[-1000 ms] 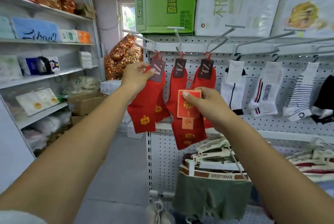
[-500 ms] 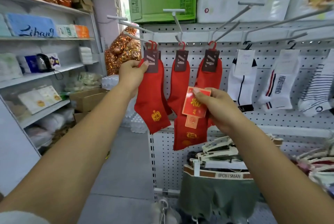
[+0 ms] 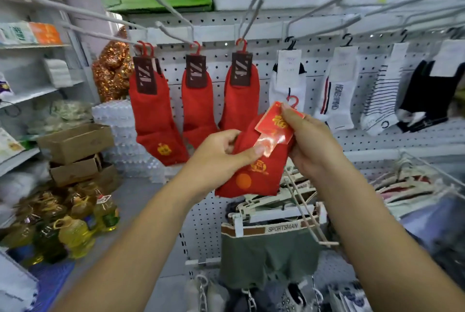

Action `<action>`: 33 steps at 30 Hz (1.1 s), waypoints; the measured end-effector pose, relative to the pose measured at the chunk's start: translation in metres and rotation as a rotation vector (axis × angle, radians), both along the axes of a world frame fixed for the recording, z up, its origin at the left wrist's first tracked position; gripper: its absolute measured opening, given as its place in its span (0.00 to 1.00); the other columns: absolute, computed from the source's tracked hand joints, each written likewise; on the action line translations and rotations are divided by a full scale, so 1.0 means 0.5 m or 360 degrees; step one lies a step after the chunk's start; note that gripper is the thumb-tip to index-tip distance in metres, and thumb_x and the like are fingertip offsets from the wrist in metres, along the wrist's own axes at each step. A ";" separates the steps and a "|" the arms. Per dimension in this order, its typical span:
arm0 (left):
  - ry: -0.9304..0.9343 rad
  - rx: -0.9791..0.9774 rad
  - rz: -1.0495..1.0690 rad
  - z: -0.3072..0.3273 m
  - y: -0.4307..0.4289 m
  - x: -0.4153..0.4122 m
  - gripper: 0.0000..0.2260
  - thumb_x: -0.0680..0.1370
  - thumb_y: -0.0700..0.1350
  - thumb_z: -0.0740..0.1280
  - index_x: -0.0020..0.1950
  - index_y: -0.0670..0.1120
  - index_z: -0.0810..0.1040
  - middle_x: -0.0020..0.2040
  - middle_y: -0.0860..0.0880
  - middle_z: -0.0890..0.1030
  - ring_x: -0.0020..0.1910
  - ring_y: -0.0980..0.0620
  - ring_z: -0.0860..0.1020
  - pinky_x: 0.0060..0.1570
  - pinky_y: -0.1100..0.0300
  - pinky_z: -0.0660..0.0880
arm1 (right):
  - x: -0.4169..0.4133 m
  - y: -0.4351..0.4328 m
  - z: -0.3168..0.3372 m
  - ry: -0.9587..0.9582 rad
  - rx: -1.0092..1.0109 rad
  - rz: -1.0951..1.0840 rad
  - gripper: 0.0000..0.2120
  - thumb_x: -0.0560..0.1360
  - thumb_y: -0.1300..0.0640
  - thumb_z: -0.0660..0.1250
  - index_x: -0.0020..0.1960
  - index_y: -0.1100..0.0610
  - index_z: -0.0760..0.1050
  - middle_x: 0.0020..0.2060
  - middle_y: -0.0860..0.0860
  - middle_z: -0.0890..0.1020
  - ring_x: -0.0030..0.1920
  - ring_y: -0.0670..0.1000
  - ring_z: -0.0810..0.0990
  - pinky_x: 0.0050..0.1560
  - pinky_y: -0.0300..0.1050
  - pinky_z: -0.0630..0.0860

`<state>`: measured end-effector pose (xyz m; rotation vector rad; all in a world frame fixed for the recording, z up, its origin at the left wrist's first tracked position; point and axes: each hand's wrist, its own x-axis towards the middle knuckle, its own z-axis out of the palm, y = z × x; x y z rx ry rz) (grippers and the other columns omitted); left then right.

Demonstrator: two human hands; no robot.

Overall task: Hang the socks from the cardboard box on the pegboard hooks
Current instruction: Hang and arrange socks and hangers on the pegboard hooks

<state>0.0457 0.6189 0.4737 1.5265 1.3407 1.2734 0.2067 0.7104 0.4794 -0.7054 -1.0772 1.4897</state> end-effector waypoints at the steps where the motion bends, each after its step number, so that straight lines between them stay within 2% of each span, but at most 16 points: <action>1: -0.0009 0.0002 -0.0035 -0.001 0.012 0.019 0.15 0.73 0.52 0.76 0.56 0.47 0.82 0.48 0.48 0.88 0.48 0.50 0.87 0.49 0.54 0.84 | 0.023 0.004 -0.004 0.0033 -0.0009 -0.0053 0.12 0.79 0.53 0.70 0.54 0.62 0.81 0.46 0.58 0.87 0.45 0.55 0.86 0.55 0.57 0.81; 3: -0.0028 -0.0031 -0.0140 -0.002 0.036 0.063 0.17 0.70 0.55 0.77 0.55 0.48 0.83 0.49 0.48 0.88 0.48 0.49 0.87 0.48 0.55 0.83 | 0.078 0.010 -0.011 0.0085 -0.0012 -0.0150 0.12 0.79 0.52 0.70 0.54 0.62 0.81 0.46 0.57 0.87 0.45 0.54 0.86 0.53 0.55 0.83; 7: -0.0070 -0.0128 -0.0408 -0.014 0.074 0.181 0.15 0.67 0.55 0.81 0.51 0.52 0.86 0.48 0.47 0.88 0.46 0.49 0.87 0.42 0.60 0.81 | 0.222 0.007 -0.022 0.0230 -0.0049 -0.0426 0.09 0.78 0.54 0.70 0.51 0.60 0.81 0.39 0.53 0.87 0.39 0.50 0.85 0.53 0.51 0.82; 9: -0.0081 -0.0158 -0.0500 -0.023 0.088 0.254 0.19 0.65 0.55 0.82 0.52 0.52 0.86 0.49 0.47 0.88 0.47 0.48 0.87 0.42 0.59 0.82 | 0.301 -0.002 -0.030 0.0239 -0.0075 -0.0526 0.08 0.79 0.55 0.69 0.50 0.60 0.81 0.39 0.54 0.86 0.38 0.50 0.84 0.52 0.51 0.81; 11: -0.0091 -0.0205 -0.0580 -0.030 0.095 0.336 0.20 0.64 0.56 0.82 0.52 0.52 0.85 0.49 0.47 0.88 0.46 0.48 0.87 0.42 0.57 0.81 | 0.387 -0.016 -0.043 0.0247 -0.0115 -0.0637 0.08 0.79 0.54 0.69 0.46 0.59 0.80 0.38 0.53 0.85 0.36 0.49 0.83 0.49 0.49 0.81; 12: -0.0101 -0.0234 -0.0616 -0.031 0.096 0.378 0.20 0.64 0.56 0.82 0.52 0.52 0.85 0.49 0.47 0.88 0.46 0.48 0.87 0.42 0.57 0.81 | 0.430 -0.024 -0.049 0.0247 -0.0133 -0.0679 0.09 0.79 0.53 0.69 0.46 0.58 0.80 0.39 0.54 0.85 0.37 0.50 0.83 0.49 0.50 0.81; 14: -0.0086 -0.0282 -0.0663 -0.036 0.096 0.467 0.21 0.63 0.57 0.81 0.53 0.52 0.84 0.48 0.48 0.88 0.45 0.48 0.87 0.39 0.59 0.82 | 0.522 -0.041 -0.059 0.0195 -0.0153 -0.0708 0.13 0.79 0.48 0.68 0.48 0.59 0.80 0.46 0.57 0.84 0.44 0.53 0.84 0.57 0.55 0.80; 16: -0.0105 -0.0296 -0.0679 -0.046 0.091 0.559 0.23 0.63 0.57 0.79 0.55 0.51 0.83 0.47 0.49 0.88 0.45 0.49 0.87 0.37 0.61 0.81 | 0.620 -0.056 -0.069 0.0140 -0.0185 -0.0674 0.18 0.79 0.45 0.67 0.52 0.60 0.80 0.51 0.57 0.85 0.50 0.55 0.85 0.62 0.59 0.79; 17: -0.0141 -0.0304 -0.0680 -0.052 0.087 0.604 0.23 0.63 0.56 0.79 0.56 0.50 0.83 0.47 0.49 0.88 0.45 0.49 0.87 0.37 0.60 0.81 | 0.667 -0.064 -0.072 0.0107 -0.0193 -0.0624 0.20 0.79 0.44 0.66 0.56 0.62 0.80 0.53 0.57 0.85 0.53 0.56 0.85 0.61 0.59 0.79; 19: -0.0208 -0.0340 -0.0660 -0.062 0.078 0.696 0.21 0.66 0.56 0.78 0.56 0.50 0.83 0.47 0.48 0.88 0.46 0.48 0.87 0.42 0.56 0.83 | 0.756 -0.085 -0.075 0.0013 -0.0171 -0.0530 0.19 0.79 0.48 0.68 0.62 0.62 0.79 0.54 0.57 0.86 0.55 0.57 0.85 0.59 0.57 0.81; 21: -0.0235 -0.0375 -0.0656 -0.067 0.070 0.788 0.18 0.70 0.56 0.75 0.56 0.49 0.83 0.47 0.47 0.88 0.45 0.47 0.87 0.46 0.54 0.84 | 0.849 -0.100 -0.080 -0.0020 -0.0102 -0.0563 0.11 0.79 0.58 0.69 0.59 0.61 0.79 0.50 0.56 0.86 0.51 0.55 0.86 0.58 0.58 0.81; 24: -0.0249 -0.0447 -0.0757 -0.069 0.055 0.923 0.22 0.69 0.59 0.73 0.54 0.45 0.83 0.46 0.46 0.88 0.45 0.48 0.87 0.44 0.56 0.84 | 0.993 -0.116 -0.085 0.0007 -0.0067 -0.0684 0.10 0.78 0.64 0.68 0.59 0.63 0.78 0.49 0.58 0.86 0.49 0.55 0.85 0.56 0.57 0.82; 26: -0.0247 -0.0441 -0.0798 -0.072 0.050 1.002 0.21 0.69 0.55 0.75 0.55 0.43 0.83 0.46 0.44 0.88 0.44 0.46 0.87 0.38 0.58 0.84 | 1.083 -0.114 -0.085 0.0042 -0.0101 -0.0693 0.08 0.78 0.65 0.68 0.57 0.63 0.79 0.46 0.56 0.86 0.46 0.52 0.85 0.49 0.51 0.84; 28: -0.0274 -0.0438 -0.0762 -0.081 0.054 1.068 0.15 0.72 0.47 0.75 0.55 0.41 0.82 0.44 0.44 0.88 0.40 0.45 0.87 0.33 0.61 0.82 | 1.154 -0.105 -0.089 0.0104 -0.0161 -0.0684 0.08 0.79 0.66 0.67 0.57 0.62 0.78 0.44 0.56 0.86 0.42 0.51 0.85 0.44 0.48 0.84; 30: -0.0274 -0.0459 -0.0719 -0.084 0.064 1.122 0.10 0.76 0.42 0.74 0.55 0.41 0.81 0.42 0.44 0.88 0.38 0.46 0.87 0.31 0.63 0.81 | 1.205 -0.090 -0.095 0.0147 -0.0223 -0.0679 0.11 0.79 0.66 0.66 0.61 0.64 0.77 0.45 0.57 0.85 0.42 0.51 0.85 0.49 0.51 0.84; 33: -0.0208 -0.0427 -0.0669 -0.078 0.098 1.183 0.09 0.77 0.42 0.73 0.56 0.43 0.81 0.42 0.45 0.88 0.38 0.45 0.87 0.30 0.63 0.80 | 1.254 -0.050 -0.096 0.0166 -0.0271 -0.0644 0.16 0.79 0.65 0.66 0.66 0.67 0.74 0.50 0.59 0.84 0.45 0.52 0.84 0.55 0.52 0.82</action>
